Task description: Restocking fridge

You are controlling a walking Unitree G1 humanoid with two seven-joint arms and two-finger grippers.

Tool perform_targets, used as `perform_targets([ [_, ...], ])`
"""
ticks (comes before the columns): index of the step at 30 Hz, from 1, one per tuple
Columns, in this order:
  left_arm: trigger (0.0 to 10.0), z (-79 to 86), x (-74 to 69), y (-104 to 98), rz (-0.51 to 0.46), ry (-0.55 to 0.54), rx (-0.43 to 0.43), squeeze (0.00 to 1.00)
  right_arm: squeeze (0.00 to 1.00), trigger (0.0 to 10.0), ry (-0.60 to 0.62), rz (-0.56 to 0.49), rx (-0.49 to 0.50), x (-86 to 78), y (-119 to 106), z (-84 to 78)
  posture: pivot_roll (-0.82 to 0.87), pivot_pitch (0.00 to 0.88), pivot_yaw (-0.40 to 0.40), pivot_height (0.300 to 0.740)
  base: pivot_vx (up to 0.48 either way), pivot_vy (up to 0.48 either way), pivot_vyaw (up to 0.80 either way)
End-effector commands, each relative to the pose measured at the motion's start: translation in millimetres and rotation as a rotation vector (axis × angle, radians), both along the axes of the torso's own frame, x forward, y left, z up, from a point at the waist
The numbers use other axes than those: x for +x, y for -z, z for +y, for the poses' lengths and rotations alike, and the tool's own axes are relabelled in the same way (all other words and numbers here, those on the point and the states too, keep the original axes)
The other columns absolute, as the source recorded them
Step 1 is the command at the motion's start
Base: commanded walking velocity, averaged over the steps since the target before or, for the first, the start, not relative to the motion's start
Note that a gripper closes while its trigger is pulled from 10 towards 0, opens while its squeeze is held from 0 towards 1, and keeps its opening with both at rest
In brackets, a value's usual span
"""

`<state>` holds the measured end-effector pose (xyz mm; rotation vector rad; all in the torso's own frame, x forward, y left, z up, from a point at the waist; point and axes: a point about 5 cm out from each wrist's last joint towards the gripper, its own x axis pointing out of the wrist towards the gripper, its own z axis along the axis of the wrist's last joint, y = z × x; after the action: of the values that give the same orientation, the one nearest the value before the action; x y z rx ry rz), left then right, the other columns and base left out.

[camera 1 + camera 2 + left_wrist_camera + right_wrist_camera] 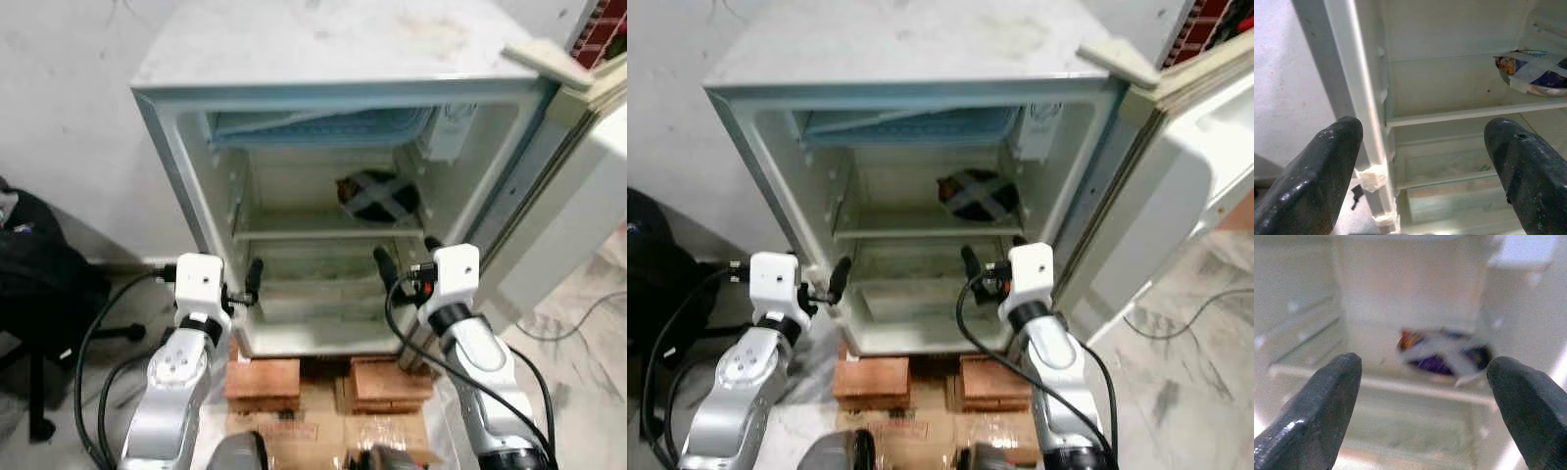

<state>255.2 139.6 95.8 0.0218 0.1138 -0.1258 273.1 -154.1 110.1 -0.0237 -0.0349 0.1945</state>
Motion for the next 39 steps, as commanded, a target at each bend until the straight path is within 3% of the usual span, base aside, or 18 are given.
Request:
perform_targets([
  [1,10.0,-2.5,0.3,2,0.003,0.016,0.010,0.00,0.00,10.0,0.054,-0.036,0.030,2.7,-9,-2.0,-0.04,0.028,0.053,0.740,0.000,0.000,0.00],
  [3,10.0,-6.1,0.8,2,0.003,0.037,0.011,0.00,0.00,10.0,0.080,-0.028,0.071,4.1,-11,-2.9,-0.04,0.037,0.062,0.740,0.000,0.000,0.00],
  [6,10.0,-6.5,1.1,1,-0.001,0.043,0.011,0.00,0.00,10.0,0.068,-0.033,0.054,2.5,-13,-3.8,-0.03,0.065,0.060,0.740,0.000,0.000,0.00],
  [10,10.0,0.3,-3.6,6,0.017,0.030,0.019,0.00,0.00,10.0,0.093,0.007,0.070,0.8,-8,-9.5,-0.03,0.078,0.048,0.740,0.000,0.000,0.00],
  [20,10.0,-1.1,-4.6,5,0.016,0.017,0.011,0.00,0.00,10.0,0.047,0.006,0.066,6.9,-12,1.8,-0.02,0.079,0.045,0.740,-0.162,0.000,-0.79],
  [34,10.0,-2.1,-3.2,6,0.019,0.011,0.007,0.00,0.00,10.0,0.042,0.009,0.056,6.4,-13,0.0,-0.03,0.085,0.039,0.740,-0.161,0.000,-0.80],
  [39,10.0,-1.8,-2.4,3,-0.002,0.020,0.001,0.00,0.00,10.0,0.045,-0.004,0.051,7.9,-15,-0.2,-0.03,0.086,0.039,0.740,0.000,0.000,0.00],
])
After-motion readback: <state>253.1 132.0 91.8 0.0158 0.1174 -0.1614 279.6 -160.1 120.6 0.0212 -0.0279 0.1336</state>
